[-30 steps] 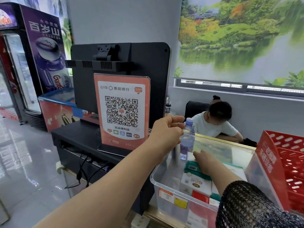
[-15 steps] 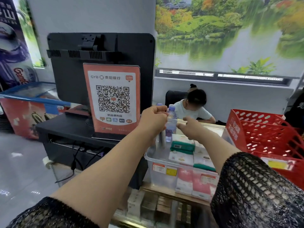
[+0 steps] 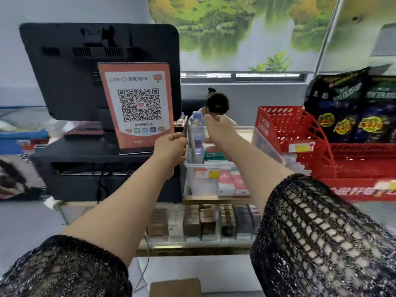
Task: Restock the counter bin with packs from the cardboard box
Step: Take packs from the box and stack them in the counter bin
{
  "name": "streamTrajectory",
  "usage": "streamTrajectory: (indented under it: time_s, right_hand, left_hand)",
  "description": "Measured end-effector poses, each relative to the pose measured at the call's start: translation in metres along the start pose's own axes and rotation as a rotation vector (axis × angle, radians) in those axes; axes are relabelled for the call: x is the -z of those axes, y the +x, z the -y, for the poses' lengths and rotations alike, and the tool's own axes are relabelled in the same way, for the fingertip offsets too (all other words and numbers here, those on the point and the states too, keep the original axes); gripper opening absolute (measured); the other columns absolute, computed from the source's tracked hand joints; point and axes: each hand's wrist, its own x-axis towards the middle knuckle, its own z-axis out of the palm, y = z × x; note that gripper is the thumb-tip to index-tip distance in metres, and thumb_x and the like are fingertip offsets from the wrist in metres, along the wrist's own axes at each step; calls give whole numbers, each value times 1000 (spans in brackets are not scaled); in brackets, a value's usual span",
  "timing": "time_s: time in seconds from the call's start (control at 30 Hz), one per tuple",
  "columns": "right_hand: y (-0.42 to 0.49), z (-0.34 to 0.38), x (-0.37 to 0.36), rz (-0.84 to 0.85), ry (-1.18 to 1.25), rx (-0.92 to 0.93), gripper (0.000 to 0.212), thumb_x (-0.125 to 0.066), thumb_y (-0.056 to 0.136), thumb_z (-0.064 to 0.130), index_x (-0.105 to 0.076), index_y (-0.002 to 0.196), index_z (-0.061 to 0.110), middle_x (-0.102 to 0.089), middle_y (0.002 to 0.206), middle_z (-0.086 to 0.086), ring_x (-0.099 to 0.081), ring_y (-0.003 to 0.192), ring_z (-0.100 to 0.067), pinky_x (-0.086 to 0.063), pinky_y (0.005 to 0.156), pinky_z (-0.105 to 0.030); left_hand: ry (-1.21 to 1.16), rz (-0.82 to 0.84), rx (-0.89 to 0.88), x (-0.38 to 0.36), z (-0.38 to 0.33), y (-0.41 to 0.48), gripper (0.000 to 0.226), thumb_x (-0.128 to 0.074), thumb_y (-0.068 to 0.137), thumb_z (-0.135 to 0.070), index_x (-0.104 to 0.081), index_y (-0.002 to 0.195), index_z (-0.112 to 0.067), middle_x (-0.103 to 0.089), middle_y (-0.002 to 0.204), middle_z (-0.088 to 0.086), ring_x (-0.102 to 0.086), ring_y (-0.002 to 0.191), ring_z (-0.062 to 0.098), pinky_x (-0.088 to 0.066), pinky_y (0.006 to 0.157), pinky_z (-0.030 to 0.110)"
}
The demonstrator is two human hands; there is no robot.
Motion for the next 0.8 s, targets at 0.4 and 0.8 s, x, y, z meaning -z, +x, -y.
streamTrajectory:
  time_s: [0.4, 0.8]
  right_hand:
    - [-82, -57, -17, 98, 2, -24, 61, -38, 92, 50, -33, 141, 13, -49, 130, -11, -52, 115, -30, -44, 100, -50]
    - [-171, -260, -61, 319, -51, -330, 53, -37, 99, 46, -28, 144, 20, -46, 130, -4, -53, 114, -28, -51, 94, -47]
  left_hand:
    - [32, -99, 62, 16, 57, -66, 35, -58, 91, -15, -55, 127, -15, -63, 96, 5, -61, 89, 18, -52, 70, 28]
    - [148, -278, 330, 49, 273, -111, 25, -58, 90, -15, -61, 115, -14, -57, 80, 5, -55, 70, 19, -51, 69, 32]
